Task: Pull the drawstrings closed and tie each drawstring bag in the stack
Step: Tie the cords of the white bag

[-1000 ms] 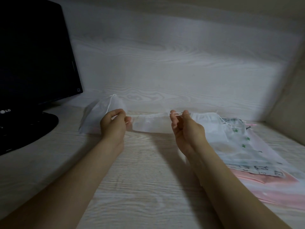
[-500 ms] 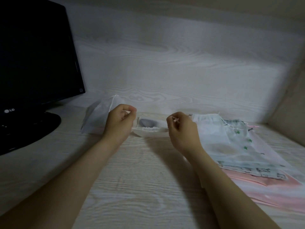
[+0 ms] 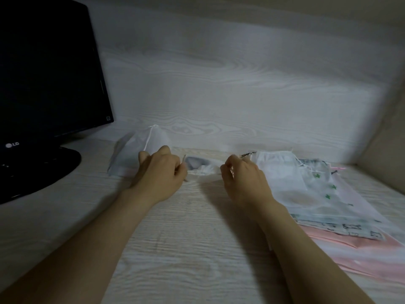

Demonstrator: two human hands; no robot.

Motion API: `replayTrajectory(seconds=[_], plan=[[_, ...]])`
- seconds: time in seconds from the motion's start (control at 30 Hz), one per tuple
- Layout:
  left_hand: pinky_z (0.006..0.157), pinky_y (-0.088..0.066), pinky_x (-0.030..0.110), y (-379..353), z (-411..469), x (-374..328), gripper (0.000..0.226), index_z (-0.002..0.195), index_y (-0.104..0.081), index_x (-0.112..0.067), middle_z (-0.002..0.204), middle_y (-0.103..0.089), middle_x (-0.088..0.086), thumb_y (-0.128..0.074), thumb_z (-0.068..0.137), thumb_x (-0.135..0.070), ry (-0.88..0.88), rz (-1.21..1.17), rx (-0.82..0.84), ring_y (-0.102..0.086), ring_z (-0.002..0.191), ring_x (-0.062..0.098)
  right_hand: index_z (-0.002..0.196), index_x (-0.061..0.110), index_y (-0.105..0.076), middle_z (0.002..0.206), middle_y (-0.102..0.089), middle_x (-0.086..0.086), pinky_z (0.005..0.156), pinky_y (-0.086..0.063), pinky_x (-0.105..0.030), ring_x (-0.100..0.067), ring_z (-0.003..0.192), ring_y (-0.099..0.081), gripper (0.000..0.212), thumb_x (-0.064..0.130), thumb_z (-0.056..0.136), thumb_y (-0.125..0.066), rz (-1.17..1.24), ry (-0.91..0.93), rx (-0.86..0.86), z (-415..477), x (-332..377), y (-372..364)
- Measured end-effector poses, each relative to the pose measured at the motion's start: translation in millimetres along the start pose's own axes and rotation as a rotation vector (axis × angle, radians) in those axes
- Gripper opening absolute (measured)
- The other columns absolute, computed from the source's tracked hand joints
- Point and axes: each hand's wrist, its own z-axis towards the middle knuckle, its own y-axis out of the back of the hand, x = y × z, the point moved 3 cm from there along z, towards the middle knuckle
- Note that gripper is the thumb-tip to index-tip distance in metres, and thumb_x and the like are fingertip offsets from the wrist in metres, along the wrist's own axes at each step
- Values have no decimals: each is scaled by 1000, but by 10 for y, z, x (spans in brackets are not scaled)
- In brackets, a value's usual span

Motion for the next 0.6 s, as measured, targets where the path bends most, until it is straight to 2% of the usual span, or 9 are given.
replayTrajectory(seconds=[0.07, 0.13, 0.2, 0.37, 0.5, 0.6], plan=[[82, -21, 38, -12, -2, 0, 47, 60, -45, -27, 82, -45, -6, -49, 107, -35, 11, 29, -6, -53, 75, 20, 67, 22, -46, 82, -56, -6, 73, -41, -39, -31, 85, -51, 40, 35, 104, -45, 0, -23, 5, 5, 14, -13], [80, -20, 38, -38, 9, 19, 49, 62, -45, -28, 84, -47, -6, -46, 109, -39, 68, 8, 14, -55, 84, 19, 57, 18, -38, 72, -51, -7, 70, -36, -37, -31, 78, -46, 50, 36, 103, -47, 54, -71, 1, 23, -5, -24], [80, -20, 39, -37, 27, 51, 50, 63, -46, -29, 87, -49, -5, -44, 110, -47, 116, 30, 6, -54, 89, 18, 56, 15, -39, 70, -51, -8, 71, -36, -37, -32, 75, -46, 53, 38, 102, -47, 72, -128, -2, 46, -42, -10], [79, -18, 39, 20, 60, 30, 44, 72, -59, -30, 90, -49, -6, -47, 107, -52, 99, 55, -96, -50, 83, 17, 58, 12, -47, 72, -56, -5, 74, -38, -39, -31, 72, -47, 52, 39, 103, -45, 4, -215, -51, 72, -70, 78], [84, -22, 39, -9, 40, -21, 28, 85, -62, -33, 92, -50, -11, -51, 109, -42, -77, -76, -82, -50, 88, 11, 54, 13, -37, 55, -46, -2, 64, -33, -36, -25, 56, -45, 54, 33, 103, -46, 154, -233, -117, 57, -82, 170], [92, -26, 35, -22, 28, 6, 21, 87, -60, -31, 95, -51, -13, -58, 106, -38, -201, -151, -5, -51, 91, 6, 55, 12, -38, 52, -42, 1, 62, -35, -36, -23, 56, -47, 46, 38, 91, -48, 270, -192, -78, 3, 21, 208]])
